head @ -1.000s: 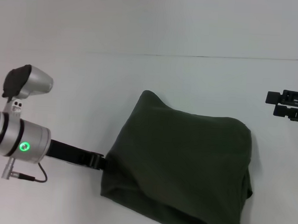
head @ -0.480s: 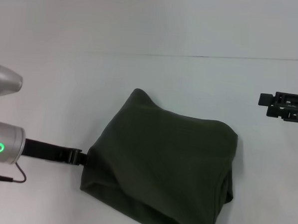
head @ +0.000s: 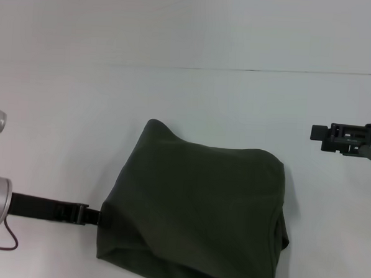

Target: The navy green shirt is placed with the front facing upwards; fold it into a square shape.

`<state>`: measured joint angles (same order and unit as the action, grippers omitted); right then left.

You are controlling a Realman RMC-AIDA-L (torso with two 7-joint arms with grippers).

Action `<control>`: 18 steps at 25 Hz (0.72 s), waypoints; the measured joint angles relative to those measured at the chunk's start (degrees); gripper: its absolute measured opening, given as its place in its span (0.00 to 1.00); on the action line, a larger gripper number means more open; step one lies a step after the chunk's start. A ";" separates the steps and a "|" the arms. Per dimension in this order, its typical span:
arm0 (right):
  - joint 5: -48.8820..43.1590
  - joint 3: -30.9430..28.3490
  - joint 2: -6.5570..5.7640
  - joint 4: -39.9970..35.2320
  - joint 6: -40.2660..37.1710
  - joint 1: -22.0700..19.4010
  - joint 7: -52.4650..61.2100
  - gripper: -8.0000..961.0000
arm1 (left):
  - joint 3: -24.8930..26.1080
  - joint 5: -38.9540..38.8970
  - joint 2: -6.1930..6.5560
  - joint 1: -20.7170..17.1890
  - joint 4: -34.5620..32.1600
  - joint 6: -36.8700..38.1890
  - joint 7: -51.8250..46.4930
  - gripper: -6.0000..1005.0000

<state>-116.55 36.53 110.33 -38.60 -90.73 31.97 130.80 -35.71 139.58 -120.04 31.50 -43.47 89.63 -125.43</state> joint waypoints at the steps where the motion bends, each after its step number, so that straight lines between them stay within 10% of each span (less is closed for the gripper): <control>1: -0.01 0.17 0.03 0.01 -0.03 0.01 -0.12 0.83 | 0.16 0.02 -0.03 -0.26 0.02 0.36 0.17 0.10; 18: -0.09 2.65 0.13 -0.47 -0.53 0.37 -5.76 0.83 | 5.06 1.29 0.92 -0.75 -0.59 9.18 3.23 0.12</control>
<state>-116.64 39.18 110.46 -39.07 -91.26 32.34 125.04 -30.66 140.87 -119.12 30.75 -44.05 98.81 -122.19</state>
